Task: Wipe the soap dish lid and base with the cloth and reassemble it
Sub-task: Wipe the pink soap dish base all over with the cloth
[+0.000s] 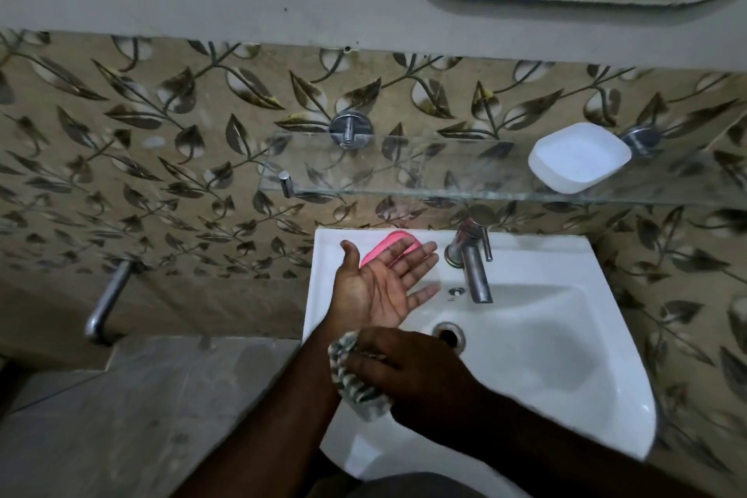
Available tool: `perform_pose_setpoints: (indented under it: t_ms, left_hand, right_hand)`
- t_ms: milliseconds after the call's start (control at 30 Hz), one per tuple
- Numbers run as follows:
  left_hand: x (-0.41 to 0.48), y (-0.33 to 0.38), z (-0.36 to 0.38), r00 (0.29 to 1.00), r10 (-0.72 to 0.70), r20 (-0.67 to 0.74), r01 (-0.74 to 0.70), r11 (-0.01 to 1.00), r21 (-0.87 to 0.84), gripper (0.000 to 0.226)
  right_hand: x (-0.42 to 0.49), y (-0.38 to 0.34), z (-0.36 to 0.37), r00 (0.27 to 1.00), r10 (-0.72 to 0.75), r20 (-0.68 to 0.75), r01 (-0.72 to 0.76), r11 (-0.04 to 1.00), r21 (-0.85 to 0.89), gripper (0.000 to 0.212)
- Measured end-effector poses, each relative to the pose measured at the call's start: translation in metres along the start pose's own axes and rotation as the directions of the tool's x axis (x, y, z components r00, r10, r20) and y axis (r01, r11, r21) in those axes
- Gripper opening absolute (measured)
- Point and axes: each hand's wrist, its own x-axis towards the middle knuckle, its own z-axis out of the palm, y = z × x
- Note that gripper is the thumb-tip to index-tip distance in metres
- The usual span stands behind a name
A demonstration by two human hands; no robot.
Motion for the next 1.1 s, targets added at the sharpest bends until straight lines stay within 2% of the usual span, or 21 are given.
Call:
perform_pose_setpoints:
  t_ms: [33,67,100,167,233,267,333,400,433,467,567,667,733,833,933,1000,1067,1100]
  left_hand:
    - [0.003,0.005,0.004,0.999,-0.002,-0.045,0.003,0.999,0.033,0.094]
    - [-0.001,0.011,0.019,1.000,0.009,-0.028,-0.008,0.999,0.032,0.097]
    - [-0.006,0.011,0.025,0.999,0.033,-0.043,-0.031,0.998,0.059,0.097]
    - [-0.012,0.008,0.028,0.997,0.055,-0.061,-0.050,0.996,0.074,0.096]
    - [-0.022,-0.001,0.030,0.994,0.078,-0.079,-0.067,0.989,0.132,0.093]
    - [-0.025,-0.004,0.031,0.993,0.087,-0.085,-0.066,0.972,0.225,0.092]
    - [-0.028,-0.010,0.037,0.996,0.069,-0.050,-0.042,0.908,0.416,0.098]
    - [-0.028,-0.015,0.038,1.000,0.021,-0.003,-0.016,0.847,0.531,0.106]
    - [-0.027,-0.015,0.039,1.000,0.000,0.021,-0.011,0.835,0.550,0.107]
    - [-0.027,-0.013,0.038,0.999,-0.014,0.036,-0.008,0.832,0.554,0.107]
    - [-0.031,-0.006,0.037,0.994,-0.076,0.082,0.027,0.873,0.488,0.112]
    - [-0.038,-0.005,0.031,0.988,-0.129,0.088,0.089,0.928,0.362,0.113]
    - [-0.040,-0.007,0.029,0.989,-0.122,0.087,0.093,0.954,0.286,0.110]
    - [-0.038,-0.012,0.026,0.994,-0.109,0.005,0.108,0.988,0.114,0.105]
    - [-0.030,-0.006,0.018,0.990,-0.139,-0.038,0.137,0.989,-0.050,0.110]
    - [-0.024,0.000,0.011,0.995,-0.096,-0.007,0.096,0.994,-0.052,0.114]
    - [-0.019,0.004,0.007,0.997,-0.076,-0.004,0.075,0.996,-0.038,0.114]
    - [-0.018,0.004,0.006,0.998,-0.064,-0.007,0.064,0.998,-0.027,0.113]
  right_hand:
    - [-0.002,0.001,-0.002,1.000,0.015,0.016,-0.016,0.998,0.056,0.032]
    - [0.001,0.003,-0.007,0.996,0.085,0.013,-0.086,0.990,0.112,0.026]
    - [0.008,0.006,-0.009,0.991,0.133,-0.018,-0.130,0.986,0.103,0.023]
    - [0.023,0.020,-0.013,0.960,0.213,-0.185,-0.211,0.977,0.027,0.028]
    - [0.032,0.042,-0.014,0.914,0.291,-0.282,-0.306,0.952,-0.006,0.027]
    - [0.035,0.052,-0.017,0.905,0.327,-0.272,-0.351,0.935,-0.046,0.026]
    - [0.038,0.074,-0.023,0.835,0.463,-0.296,-0.511,0.852,-0.109,0.028]
    - [0.038,0.087,-0.029,0.762,0.592,-0.263,-0.618,0.786,-0.022,0.030]
    - [0.037,0.085,-0.029,0.752,0.610,-0.250,-0.619,0.784,0.051,0.031]
    - [0.037,0.079,-0.028,0.772,0.582,-0.254,-0.583,0.808,0.080,0.034]
    - [0.036,0.051,-0.027,0.836,0.485,-0.255,-0.476,0.874,0.102,0.046]
    - [0.028,0.039,-0.026,0.886,0.429,-0.177,-0.427,0.903,0.049,0.045]
    - [0.023,0.038,-0.022,0.890,0.430,-0.151,-0.435,0.900,-0.003,0.037]
    - [0.015,0.032,-0.008,0.883,0.422,-0.204,-0.422,0.905,0.043,0.043]
    - [0.001,0.020,0.012,0.920,0.329,-0.212,-0.317,0.944,0.093,0.047]
    - [-0.010,0.022,0.022,0.950,0.246,-0.191,-0.249,0.968,0.011,0.047]
    - [-0.013,0.044,0.027,0.947,0.283,-0.153,-0.302,0.945,-0.125,0.052]
    - [-0.011,0.059,0.028,0.920,0.368,-0.137,-0.388,0.907,-0.163,0.057]
